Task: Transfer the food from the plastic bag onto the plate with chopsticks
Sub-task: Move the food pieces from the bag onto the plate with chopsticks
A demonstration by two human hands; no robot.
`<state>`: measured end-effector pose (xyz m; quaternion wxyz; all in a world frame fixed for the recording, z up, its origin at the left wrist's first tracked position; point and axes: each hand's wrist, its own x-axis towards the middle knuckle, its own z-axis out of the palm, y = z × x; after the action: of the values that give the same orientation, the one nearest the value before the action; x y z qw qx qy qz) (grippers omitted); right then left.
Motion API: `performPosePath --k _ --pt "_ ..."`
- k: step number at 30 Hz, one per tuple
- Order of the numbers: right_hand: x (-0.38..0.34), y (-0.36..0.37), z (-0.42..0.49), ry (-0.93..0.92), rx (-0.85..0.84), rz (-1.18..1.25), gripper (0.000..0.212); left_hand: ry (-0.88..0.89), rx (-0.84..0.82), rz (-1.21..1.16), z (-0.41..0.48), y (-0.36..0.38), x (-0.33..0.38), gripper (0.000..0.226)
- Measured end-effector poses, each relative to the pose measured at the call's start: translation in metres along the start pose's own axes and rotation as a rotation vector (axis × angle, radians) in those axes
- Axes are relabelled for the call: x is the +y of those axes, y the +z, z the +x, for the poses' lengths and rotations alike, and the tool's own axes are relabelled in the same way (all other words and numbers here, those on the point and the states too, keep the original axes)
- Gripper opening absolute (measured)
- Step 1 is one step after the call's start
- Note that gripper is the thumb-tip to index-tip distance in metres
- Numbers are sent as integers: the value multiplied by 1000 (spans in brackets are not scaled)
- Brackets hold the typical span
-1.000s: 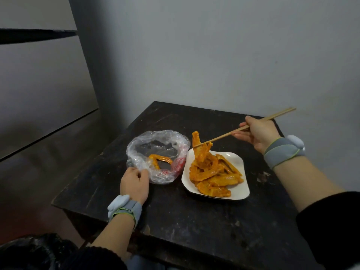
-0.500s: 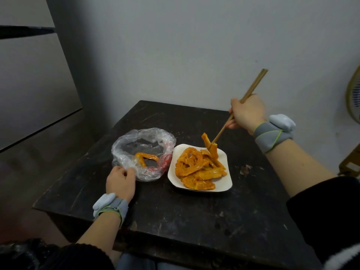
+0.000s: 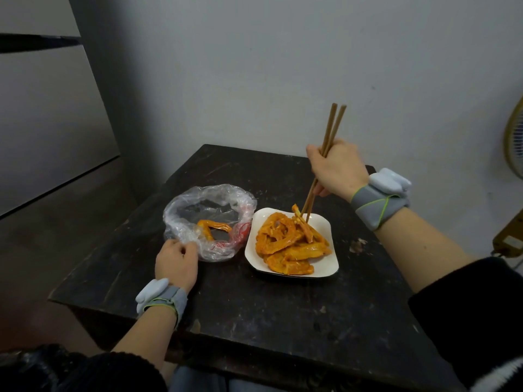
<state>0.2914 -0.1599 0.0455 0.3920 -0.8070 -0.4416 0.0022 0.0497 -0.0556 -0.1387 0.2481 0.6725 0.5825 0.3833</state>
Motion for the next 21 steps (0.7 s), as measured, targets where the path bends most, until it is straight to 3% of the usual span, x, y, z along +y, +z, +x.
performPosePath --k 7,21 --pt "-3 -3 -6 -12 -7 -103 33 -16 -8 -6 0 0 0 36" --pt "-9 6 -14 -52 -58 -161 34 -24 -29 -20 -1 -3 2 36"
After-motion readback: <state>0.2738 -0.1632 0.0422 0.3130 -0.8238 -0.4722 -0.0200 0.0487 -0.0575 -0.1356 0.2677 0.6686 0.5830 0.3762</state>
